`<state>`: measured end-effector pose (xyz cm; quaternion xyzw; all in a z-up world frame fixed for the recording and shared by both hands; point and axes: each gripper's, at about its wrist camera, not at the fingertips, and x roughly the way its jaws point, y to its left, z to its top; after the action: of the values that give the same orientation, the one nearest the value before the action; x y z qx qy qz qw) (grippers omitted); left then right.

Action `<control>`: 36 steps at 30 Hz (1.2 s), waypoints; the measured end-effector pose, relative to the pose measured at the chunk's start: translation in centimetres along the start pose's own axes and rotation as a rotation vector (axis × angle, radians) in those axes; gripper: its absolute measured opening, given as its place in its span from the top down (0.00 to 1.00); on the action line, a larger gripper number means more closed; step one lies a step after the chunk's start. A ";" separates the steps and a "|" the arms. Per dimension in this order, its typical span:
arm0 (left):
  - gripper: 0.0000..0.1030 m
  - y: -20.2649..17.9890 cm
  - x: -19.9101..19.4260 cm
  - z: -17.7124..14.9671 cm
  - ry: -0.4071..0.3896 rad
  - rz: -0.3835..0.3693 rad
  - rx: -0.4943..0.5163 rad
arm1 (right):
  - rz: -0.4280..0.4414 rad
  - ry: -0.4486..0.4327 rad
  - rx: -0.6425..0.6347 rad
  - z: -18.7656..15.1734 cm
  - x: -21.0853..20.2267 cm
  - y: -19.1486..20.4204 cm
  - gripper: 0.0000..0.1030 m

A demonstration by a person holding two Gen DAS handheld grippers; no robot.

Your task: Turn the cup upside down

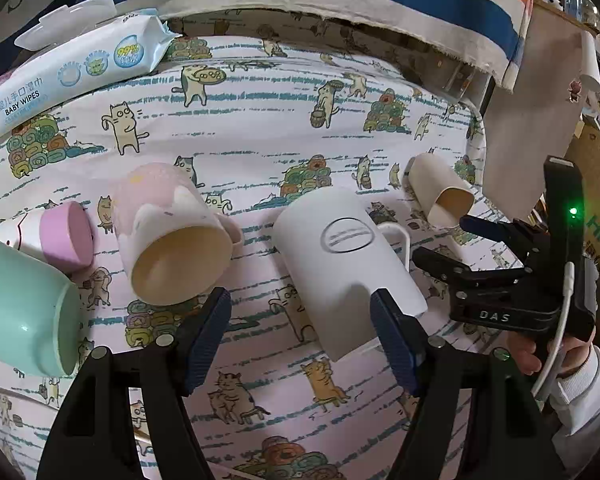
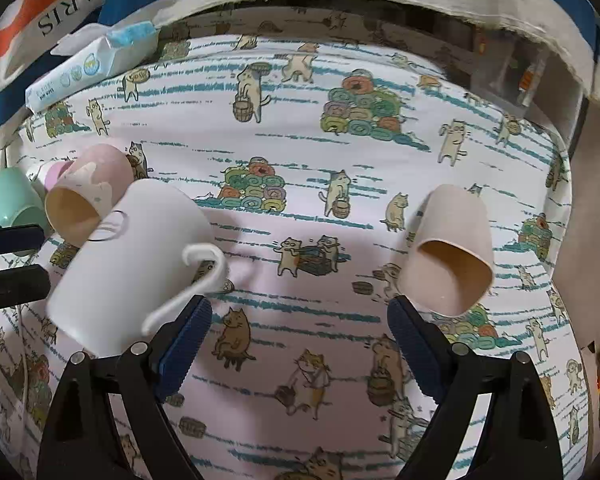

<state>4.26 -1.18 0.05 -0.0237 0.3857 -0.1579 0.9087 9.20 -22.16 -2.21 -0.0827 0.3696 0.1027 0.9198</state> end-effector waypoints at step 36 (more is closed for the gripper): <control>0.01 -8.6 5.2 -0.3 0.018 0.159 -0.155 | -0.011 -0.474 0.262 -1.9 -8.5 -8.5 0.01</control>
<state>5.13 -10.90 -2.38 -0.0619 0.4057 -0.0550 0.9102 4.07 -31.85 2.99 0.0612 0.1538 0.0656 0.9840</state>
